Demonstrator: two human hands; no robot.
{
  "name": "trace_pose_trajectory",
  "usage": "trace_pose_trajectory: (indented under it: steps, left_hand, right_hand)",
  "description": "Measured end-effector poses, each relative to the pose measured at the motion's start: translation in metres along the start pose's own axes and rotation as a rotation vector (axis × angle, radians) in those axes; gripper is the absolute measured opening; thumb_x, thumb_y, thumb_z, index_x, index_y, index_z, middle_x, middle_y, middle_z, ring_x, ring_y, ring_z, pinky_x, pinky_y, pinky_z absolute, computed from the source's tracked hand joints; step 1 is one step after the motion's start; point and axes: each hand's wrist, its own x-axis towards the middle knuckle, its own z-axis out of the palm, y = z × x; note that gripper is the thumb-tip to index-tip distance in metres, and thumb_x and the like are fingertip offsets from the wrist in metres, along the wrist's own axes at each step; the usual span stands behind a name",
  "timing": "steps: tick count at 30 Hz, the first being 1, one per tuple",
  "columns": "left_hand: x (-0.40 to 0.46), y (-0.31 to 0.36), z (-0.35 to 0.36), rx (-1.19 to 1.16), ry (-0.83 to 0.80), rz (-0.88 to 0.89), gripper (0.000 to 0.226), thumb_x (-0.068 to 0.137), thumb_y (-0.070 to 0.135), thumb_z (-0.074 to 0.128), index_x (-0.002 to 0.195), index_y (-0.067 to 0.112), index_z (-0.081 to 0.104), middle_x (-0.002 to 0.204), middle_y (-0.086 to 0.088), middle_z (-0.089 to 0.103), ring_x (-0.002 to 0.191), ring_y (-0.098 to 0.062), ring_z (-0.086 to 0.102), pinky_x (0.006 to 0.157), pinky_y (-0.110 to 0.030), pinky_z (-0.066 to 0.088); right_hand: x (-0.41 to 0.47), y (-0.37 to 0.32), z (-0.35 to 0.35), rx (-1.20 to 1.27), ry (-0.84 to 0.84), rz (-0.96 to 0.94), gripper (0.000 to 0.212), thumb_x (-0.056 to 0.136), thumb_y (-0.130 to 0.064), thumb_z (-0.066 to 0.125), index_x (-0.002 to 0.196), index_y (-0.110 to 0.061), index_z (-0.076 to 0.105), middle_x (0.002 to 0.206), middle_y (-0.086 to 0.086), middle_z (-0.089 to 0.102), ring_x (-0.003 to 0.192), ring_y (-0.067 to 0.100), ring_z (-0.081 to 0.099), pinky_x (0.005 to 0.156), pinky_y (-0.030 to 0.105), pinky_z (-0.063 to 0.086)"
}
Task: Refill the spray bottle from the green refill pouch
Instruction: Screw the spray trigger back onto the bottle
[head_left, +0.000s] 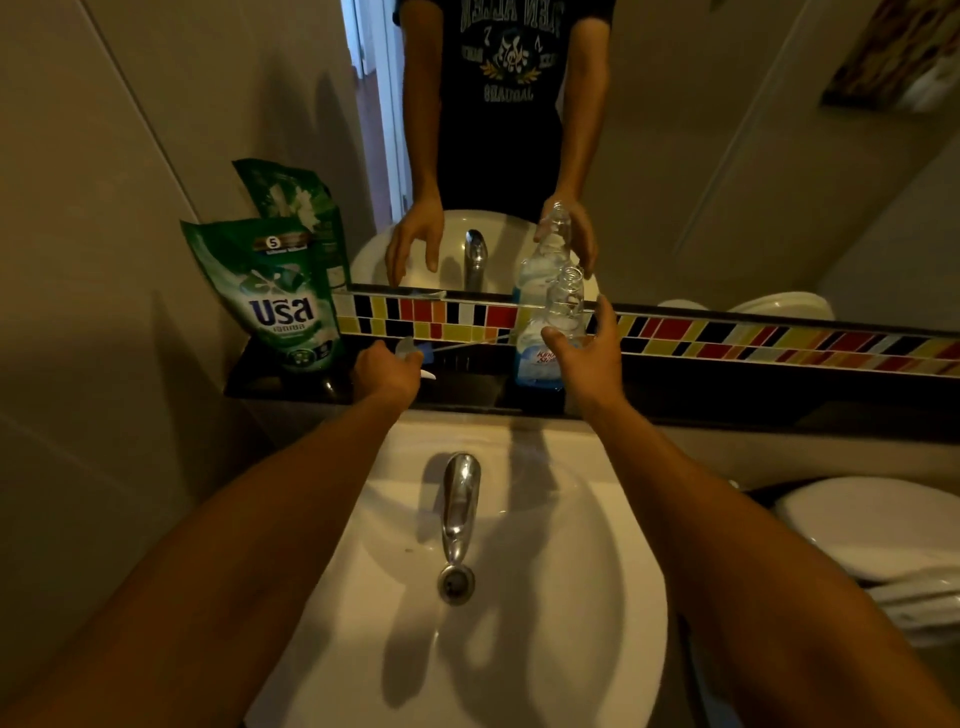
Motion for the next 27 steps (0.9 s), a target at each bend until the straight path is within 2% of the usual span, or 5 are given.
trace_pose_trajectory:
  steps: [5, 9, 17, 22, 27]
  left_hand:
    - [0.018, 0.002, 0.016, 0.061, 0.005, -0.055, 0.044, 0.094, 0.033, 0.066, 0.126, 0.004, 0.059, 0.126, -0.017, 0.061, 0.111, -0.037, 0.062, 0.076, -0.040, 0.048]
    - [0.027, 0.000, 0.028, 0.054, -0.009, -0.118, 0.045, 0.091, 0.027, 0.071, 0.127, 0.003, 0.060, 0.125, -0.019, 0.063, 0.111, -0.037, 0.063, 0.077, -0.041, 0.050]
    - [0.033, -0.003, 0.032, -0.031, -0.042, -0.207, 0.043, 0.087, 0.016, 0.076, 0.123, -0.003, 0.062, 0.121, -0.022, 0.067, 0.109, -0.037, 0.066, 0.073, -0.034, 0.048]
    - [0.035, -0.013, 0.017, -0.122, -0.076, -0.141, 0.042, 0.086, 0.016, 0.077, 0.121, -0.004, 0.065, 0.116, -0.021, 0.068, 0.105, -0.035, 0.067, 0.074, -0.035, 0.050]
    - [0.030, -0.011, -0.018, -0.284, -0.049, 0.041, 0.041, 0.084, 0.008, 0.077, 0.120, -0.002, 0.061, 0.111, -0.016, 0.064, 0.098, -0.028, 0.061, 0.078, -0.035, 0.048]
  right_hand:
    - [0.017, -0.007, -0.012, 0.038, -0.179, -0.072, 0.065, 0.093, -0.023, 0.075, 0.151, -0.032, 0.046, 0.150, -0.003, 0.054, 0.128, 0.018, 0.059, 0.096, 0.042, 0.060]
    - [0.024, -0.011, -0.016, 0.019, -0.240, -0.074, 0.048, 0.094, -0.021, 0.075, 0.139, -0.024, 0.057, 0.130, -0.005, 0.065, 0.120, 0.017, 0.065, 0.095, 0.040, 0.061]
    - [0.028, -0.011, -0.031, 0.009, -0.370, -0.052, 0.044, 0.094, -0.014, 0.072, 0.135, -0.025, 0.059, 0.135, 0.000, 0.066, 0.124, 0.020, 0.065, 0.098, 0.047, 0.059]
    - [0.033, -0.011, -0.036, -0.087, -0.411, -0.053, 0.054, 0.095, -0.016, 0.071, 0.146, -0.019, 0.053, 0.141, 0.002, 0.063, 0.126, 0.021, 0.063, 0.098, 0.044, 0.059]
    - [0.031, -0.016, -0.036, -0.103, -0.439, -0.072, 0.043, 0.094, -0.026, 0.074, 0.134, -0.024, 0.057, 0.131, -0.003, 0.066, 0.118, 0.017, 0.066, 0.093, 0.042, 0.062]
